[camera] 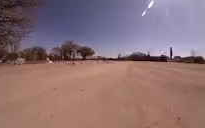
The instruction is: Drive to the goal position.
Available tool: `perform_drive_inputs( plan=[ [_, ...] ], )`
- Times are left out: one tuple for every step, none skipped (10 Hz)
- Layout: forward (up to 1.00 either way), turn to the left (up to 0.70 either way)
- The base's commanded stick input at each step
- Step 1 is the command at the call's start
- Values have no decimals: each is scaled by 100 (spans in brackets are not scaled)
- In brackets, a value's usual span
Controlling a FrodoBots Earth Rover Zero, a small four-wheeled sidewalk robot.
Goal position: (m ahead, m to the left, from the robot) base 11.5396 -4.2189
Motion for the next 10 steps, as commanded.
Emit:
perform_drive_inputs(
  plan=[
    [100, 0],
    [100, 0],
    [100, 0],
    [100, 0],
    [100, 0],
    [100, 0],
    [100, 0],
    [100, 0],
    [100, 0],
    [100, 0]
  ],
)
